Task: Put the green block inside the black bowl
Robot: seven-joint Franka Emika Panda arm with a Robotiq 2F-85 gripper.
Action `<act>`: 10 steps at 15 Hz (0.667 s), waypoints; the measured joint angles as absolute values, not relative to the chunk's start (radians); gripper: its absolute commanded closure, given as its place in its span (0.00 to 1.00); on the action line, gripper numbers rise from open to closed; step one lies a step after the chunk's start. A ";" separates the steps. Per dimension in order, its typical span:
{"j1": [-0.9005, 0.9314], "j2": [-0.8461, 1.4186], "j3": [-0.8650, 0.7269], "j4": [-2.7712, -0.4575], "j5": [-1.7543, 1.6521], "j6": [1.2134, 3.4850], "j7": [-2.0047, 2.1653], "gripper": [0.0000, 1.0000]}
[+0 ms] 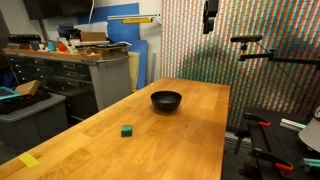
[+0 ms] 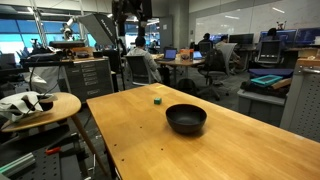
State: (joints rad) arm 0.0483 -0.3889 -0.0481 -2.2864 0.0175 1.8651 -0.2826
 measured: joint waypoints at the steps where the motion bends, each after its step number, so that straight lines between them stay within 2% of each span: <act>1: 0.059 -0.376 -0.038 -2.295 0.021 1.895 -0.283 0.00; 10: 0.147 -0.171 0.038 -2.306 0.054 2.129 -0.310 0.00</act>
